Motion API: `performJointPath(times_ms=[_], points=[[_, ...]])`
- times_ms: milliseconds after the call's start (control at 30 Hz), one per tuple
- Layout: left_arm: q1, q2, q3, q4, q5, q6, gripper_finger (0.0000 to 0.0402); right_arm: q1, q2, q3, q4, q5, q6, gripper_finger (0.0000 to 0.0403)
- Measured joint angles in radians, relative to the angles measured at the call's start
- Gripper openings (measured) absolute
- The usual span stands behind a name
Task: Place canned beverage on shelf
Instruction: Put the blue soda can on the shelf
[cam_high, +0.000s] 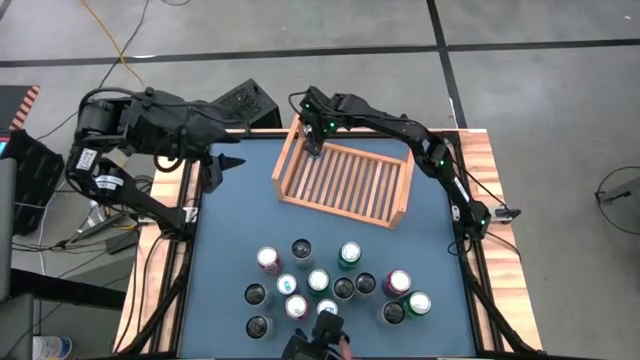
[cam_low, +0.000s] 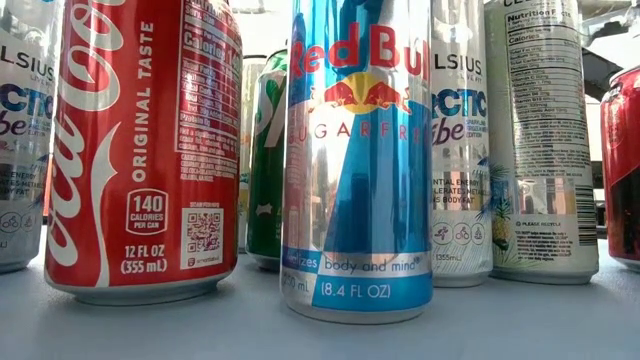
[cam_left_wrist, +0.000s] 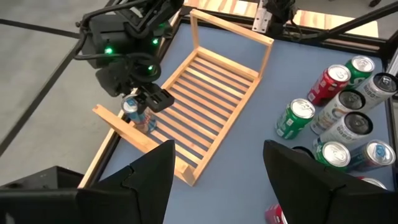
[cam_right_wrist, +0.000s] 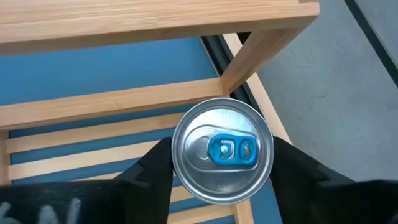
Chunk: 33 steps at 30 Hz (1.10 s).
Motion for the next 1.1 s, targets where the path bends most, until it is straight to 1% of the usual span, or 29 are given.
performJointPath(times_ms=[200, 367, 633, 900, 1100], points=[[0.006, -0.007, 0.0, -0.005, -0.005, 0.001, 0.0233, 0.001, 0.0, 0.0, 0.004, 0.001, 0.0, 0.0197], [0.006, -0.007, 0.0, -0.006, -0.006, 0.002, 0.0233, 0.012, 0.0, -0.002, 0.092, 0.0, 0.002, 0.0197], [0.006, -0.007, 0.0, -0.019, -0.007, 0.002, 0.0233, 0.01, -0.008, -0.002, 0.114, -0.002, 0.01, 0.0201], [0.006, -0.007, 0.0, -0.019, -0.008, 0.016, 0.0233, 0.011, -0.008, -0.001, 0.111, -0.001, -0.053, 0.0203], [0.006, -0.007, 0.0, -0.019, -0.009, 0.016, 0.0233, 0.019, -0.012, -0.039, 0.142, -0.008, -0.111, 0.0203]])
